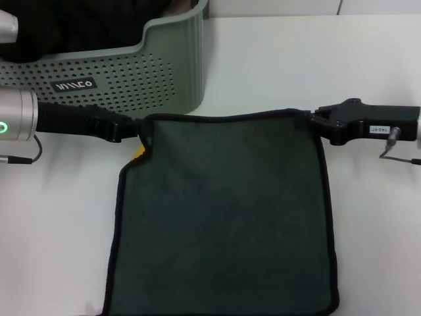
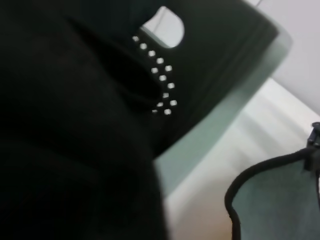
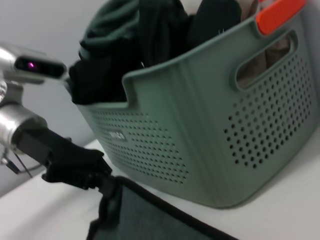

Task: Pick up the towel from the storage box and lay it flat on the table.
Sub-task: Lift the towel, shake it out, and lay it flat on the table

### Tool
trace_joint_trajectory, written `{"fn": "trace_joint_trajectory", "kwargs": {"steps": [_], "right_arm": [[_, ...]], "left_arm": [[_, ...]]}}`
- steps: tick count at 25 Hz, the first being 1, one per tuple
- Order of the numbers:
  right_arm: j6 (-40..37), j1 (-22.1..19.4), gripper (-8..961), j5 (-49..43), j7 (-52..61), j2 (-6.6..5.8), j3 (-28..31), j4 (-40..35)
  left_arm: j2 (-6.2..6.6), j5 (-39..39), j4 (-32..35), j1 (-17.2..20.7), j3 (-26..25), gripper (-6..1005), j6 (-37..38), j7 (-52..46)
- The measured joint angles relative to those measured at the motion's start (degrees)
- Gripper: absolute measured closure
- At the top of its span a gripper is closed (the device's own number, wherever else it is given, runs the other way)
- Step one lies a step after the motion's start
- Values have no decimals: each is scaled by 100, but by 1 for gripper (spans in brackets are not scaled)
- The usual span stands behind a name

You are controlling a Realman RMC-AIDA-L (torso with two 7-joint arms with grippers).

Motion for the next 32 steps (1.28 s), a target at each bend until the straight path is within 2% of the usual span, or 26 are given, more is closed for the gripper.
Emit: {"fn": "trace_joint_trajectory", "kwargs": {"steps": [5, 16, 25, 32], "right_arm": [[366, 159, 918, -80, 20, 16, -54, -37], [557, 504, 899, -326, 186, -164, -56, -62], [743, 717, 883, -642, 325, -203, -65, -73], [797, 720, 871, -801, 488, -170, -58, -117]], "left_arm": [[-39, 109, 2, 0, -2, 897, -292, -14], [-86, 123, 19, -33, -2, 892, -545, -6], [-95, 127, 21, -75, -2, 888, -624, 27], [-133, 127, 87, -66, 8, 885, -624, 40]]}}
